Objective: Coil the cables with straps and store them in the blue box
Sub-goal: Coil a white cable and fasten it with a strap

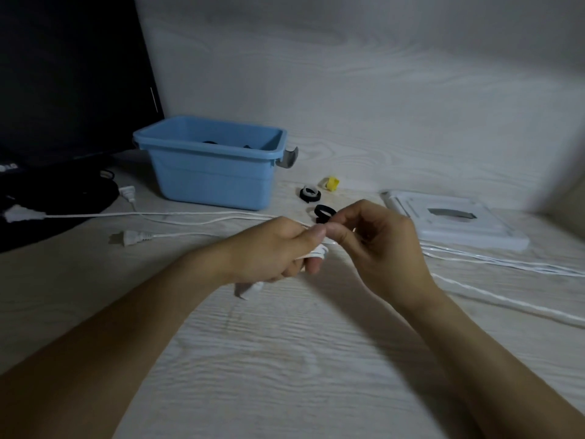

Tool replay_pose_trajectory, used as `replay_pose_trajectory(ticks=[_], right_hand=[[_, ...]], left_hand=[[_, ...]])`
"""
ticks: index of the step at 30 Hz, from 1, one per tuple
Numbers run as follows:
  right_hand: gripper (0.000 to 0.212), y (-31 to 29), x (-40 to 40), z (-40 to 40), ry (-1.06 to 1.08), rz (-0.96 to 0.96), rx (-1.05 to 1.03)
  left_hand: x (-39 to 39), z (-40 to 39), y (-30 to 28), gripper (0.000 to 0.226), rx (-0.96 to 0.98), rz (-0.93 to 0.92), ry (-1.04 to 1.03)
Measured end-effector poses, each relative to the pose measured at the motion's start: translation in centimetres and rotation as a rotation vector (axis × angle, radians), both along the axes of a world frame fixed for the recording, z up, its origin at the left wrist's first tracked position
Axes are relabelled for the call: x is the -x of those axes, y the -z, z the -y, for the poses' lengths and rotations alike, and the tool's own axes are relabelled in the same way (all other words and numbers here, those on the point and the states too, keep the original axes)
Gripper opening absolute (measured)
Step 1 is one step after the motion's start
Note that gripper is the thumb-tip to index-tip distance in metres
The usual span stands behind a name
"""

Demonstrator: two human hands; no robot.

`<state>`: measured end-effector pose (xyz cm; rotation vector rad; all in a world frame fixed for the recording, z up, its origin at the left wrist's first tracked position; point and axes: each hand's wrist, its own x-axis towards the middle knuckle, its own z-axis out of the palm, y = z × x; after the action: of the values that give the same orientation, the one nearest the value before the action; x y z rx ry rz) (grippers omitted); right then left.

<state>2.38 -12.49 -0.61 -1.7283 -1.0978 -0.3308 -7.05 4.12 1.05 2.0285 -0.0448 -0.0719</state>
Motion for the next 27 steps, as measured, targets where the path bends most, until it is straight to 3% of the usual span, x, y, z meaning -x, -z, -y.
replay_pose_trajectory(ticks=[10,15,21,24,27], right_hand=[[0.013,-0.3,-0.6,0.3,0.093,-0.03,0.093],[0.015,0.3,-1.2,0.4,0.114,-0.052,0.161],[0.017,0.4,-1.8,0.8,0.143,-0.007,0.248],[0.008,0.4,-1.4,0.6,0.109,-0.022,0.292],[0.006,1.0,-0.5,0.1,0.0,0.002,0.427]], left_hand=[[-1.2,0.4,0.5,0.04,0.565,-0.099,-0.368],[-1.3,-0.6,0.5,0.039,0.807,-0.16,-0.429],[-1.2,-3.4,-0.7,0.044,1.468,0.135,-0.62],[-0.9,-4.7,-1.0,0.042,1.521,0.328,-0.779],[-1.1,-4.3,-1.2,0.036,1.55,0.421,-0.812]])
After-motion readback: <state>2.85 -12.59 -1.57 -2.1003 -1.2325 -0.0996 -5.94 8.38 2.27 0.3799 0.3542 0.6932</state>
